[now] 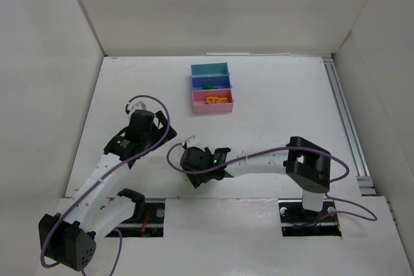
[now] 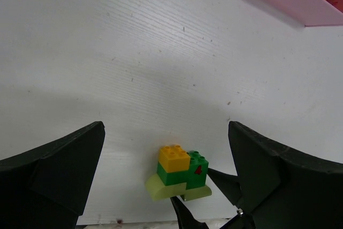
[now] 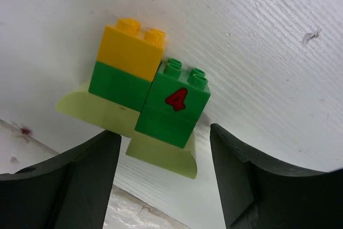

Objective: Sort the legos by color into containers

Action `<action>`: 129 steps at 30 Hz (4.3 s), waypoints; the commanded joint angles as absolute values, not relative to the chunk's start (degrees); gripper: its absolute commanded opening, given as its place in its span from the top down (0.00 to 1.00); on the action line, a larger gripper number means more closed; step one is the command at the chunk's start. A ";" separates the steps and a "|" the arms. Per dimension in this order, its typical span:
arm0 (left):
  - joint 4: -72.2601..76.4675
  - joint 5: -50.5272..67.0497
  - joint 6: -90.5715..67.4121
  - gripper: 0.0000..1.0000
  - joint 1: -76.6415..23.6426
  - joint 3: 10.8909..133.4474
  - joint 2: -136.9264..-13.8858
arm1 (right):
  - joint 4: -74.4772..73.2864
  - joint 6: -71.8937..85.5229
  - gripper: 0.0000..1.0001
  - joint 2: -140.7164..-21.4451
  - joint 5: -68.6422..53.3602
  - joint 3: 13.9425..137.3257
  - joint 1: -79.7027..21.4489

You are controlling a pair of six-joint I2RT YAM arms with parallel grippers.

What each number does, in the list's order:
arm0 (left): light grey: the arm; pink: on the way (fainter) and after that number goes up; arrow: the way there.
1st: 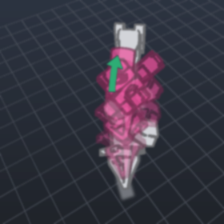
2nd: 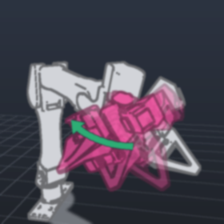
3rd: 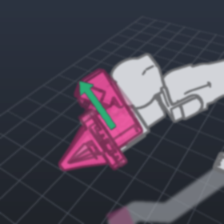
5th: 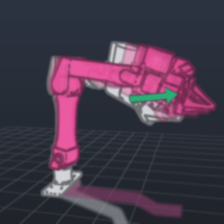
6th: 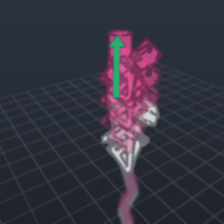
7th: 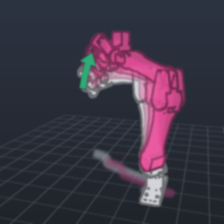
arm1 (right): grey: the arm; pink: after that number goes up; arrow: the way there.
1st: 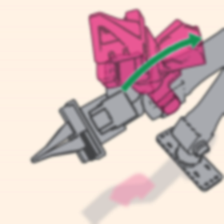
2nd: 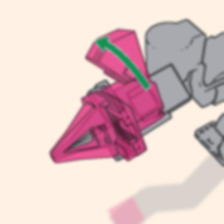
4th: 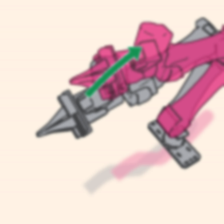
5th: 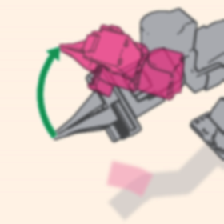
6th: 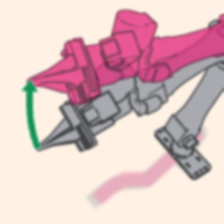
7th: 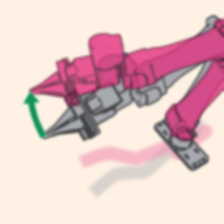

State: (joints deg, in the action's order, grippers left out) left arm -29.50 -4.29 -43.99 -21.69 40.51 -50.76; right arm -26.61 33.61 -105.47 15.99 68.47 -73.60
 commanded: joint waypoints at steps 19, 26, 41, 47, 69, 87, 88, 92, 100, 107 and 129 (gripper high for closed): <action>-27.25 -2.64 -42.63 0.01 -21.71 41.48 -50.19 | -37.79 44.12 0.46 -108.98 18.98 74.53 -74.09; -27.25 -2.11 -42.10 0.01 -21.71 41.48 -50.19 | -35.95 42.11 0.57 -107.67 19.94 73.39 -74.09; -13.45 37.67 -30.67 0.01 -21.71 38.06 -50.09 | -18.38 -1.21 0.82 -88.34 23.40 60.39 -73.57; -7.83 49.65 -28.83 0.01 -21.71 38.67 -52.29 | -11.44 -11.75 0.84 -77.29 15.93 57.13 -69.27; 3.08 50.63 -33.76 0.01 -22.24 42.63 -56.16 | -12.83 -17.84 0.81 -69.08 2.29 58.71 -60.38; 6.42 52.73 -34.80 0.30 -22.76 42.01 -56.24 | -10.63 -18.98 0.80 -70.31 -3.60 60.29 -58.80; 6.42 52.73 -34.80 0.39 -22.76 42.01 -56.25 | -10.63 -18.98 0.80 -70.31 -3.60 60.29 -58.28; 6.42 53.26 -34.80 0.64 -22.76 42.53 -56.25 | -10.63 -18.98 0.80 -70.84 -3.60 60.29 -57.22; 3.96 50.19 -34.19 0.88 -22.76 43.68 -55.11 | -11.25 -18.98 0.80 -69.61 -4.13 57.66 -55.20; -3.25 46.67 -30.41 0.91 -21.10 47.29 -55.11 | -14.41 -17.93 0.80 -67.33 -2.99 54.93 -53.26; -13.70 3.62 -34.54 0.91 -19.95 55.99 -60.64 | -16.69 -0.97 0.77 -89.45 14.15 76.80 -39.03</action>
State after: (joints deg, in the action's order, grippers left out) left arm -12.51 14.26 -33.52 -20.12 52.62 -61.45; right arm -16.62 -5.52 -86.61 9.56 70.74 -40.21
